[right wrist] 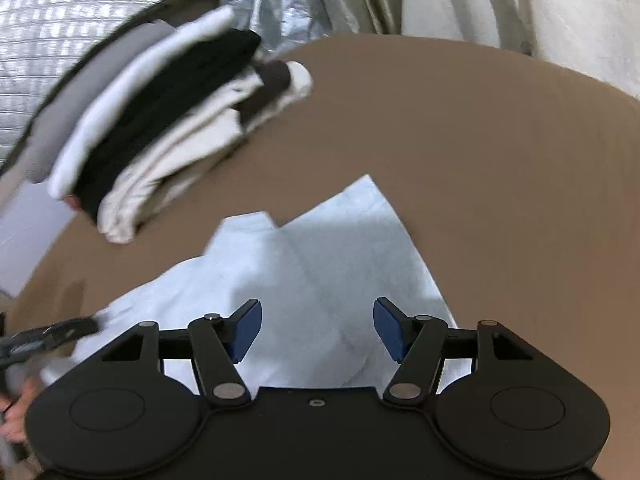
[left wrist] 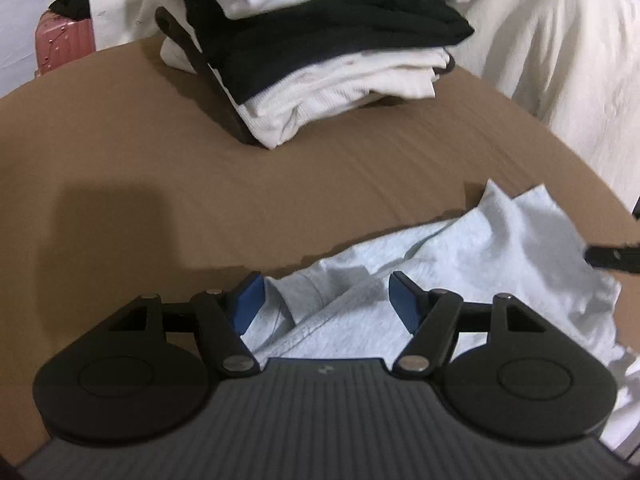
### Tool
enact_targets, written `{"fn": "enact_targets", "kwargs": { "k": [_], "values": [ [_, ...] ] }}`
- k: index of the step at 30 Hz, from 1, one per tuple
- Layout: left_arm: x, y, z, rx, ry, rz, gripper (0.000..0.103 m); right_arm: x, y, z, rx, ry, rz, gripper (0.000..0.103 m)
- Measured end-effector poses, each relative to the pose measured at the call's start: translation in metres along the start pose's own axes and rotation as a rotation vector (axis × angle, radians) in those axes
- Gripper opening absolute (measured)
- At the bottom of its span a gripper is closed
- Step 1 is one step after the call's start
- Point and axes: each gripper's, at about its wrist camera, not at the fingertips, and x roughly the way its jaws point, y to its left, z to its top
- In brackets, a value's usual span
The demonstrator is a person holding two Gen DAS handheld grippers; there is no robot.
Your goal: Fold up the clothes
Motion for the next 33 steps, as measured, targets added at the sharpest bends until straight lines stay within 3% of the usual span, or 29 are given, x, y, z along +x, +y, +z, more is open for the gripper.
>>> {"fn": "enact_targets", "kwargs": {
  "k": [3, 6, 8, 9, 14, 17, 19, 22, 24, 28, 30, 31, 33],
  "values": [
    [0.002, -0.004, 0.002, 0.014, -0.006, -0.001, 0.066, 0.024, 0.018, 0.002, -0.088, 0.022, 0.031, 0.067],
    [-0.001, -0.005, 0.004, 0.014, -0.036, -0.019, 0.066, 0.042, 0.039, -0.002, -0.230, 0.044, 0.002, 0.067],
    [-0.002, -0.006, 0.005, 0.022, -0.044, -0.022, 0.066, 0.040, 0.052, -0.006, -0.324, 0.031, -0.025, 0.012],
    [-0.002, -0.006, 0.006, 0.026, -0.049, -0.024, 0.065, 0.037, 0.057, -0.006, -0.362, 0.009, -0.030, 0.005],
    [-0.009, -0.006, 0.008, 0.035, -0.082, -0.014, 0.065, -0.031, 0.076, -0.007, -0.387, -0.281, -0.096, 0.005],
    [-0.011, -0.005, 0.009, 0.029, -0.096, -0.018, 0.065, -0.050, 0.074, -0.011, -0.399, -0.323, -0.273, 0.005],
    [-0.009, -0.006, 0.009, 0.036, -0.085, -0.005, 0.066, -0.043, 0.060, -0.012, -0.360, -0.276, -0.356, 0.006],
    [-0.005, -0.008, 0.008, 0.070, -0.071, 0.047, 0.067, -0.012, 0.027, -0.009, -0.251, -0.087, -0.323, 0.010],
    [-0.006, -0.005, 0.008, 0.075, -0.079, 0.064, 0.067, -0.002, 0.018, -0.008, -0.249, -0.018, -0.320, 0.015],
    [-0.010, 0.006, 0.014, 0.045, -0.102, 0.080, 0.067, -0.008, 0.024, 0.007, -0.311, 0.012, -0.368, 0.022],
    [-0.009, 0.012, 0.017, 0.014, -0.087, 0.040, 0.067, -0.015, 0.029, 0.017, -0.343, 0.001, -0.357, 0.036],
    [-0.005, 0.012, 0.017, 0.008, -0.063, 0.001, 0.067, -0.018, 0.031, 0.024, -0.354, -0.012, -0.333, 0.049],
    [0.004, 0.011, 0.017, 0.016, 0.006, -0.085, 0.067, -0.023, 0.034, 0.037, -0.371, -0.033, -0.272, 0.060]
  ]
}}
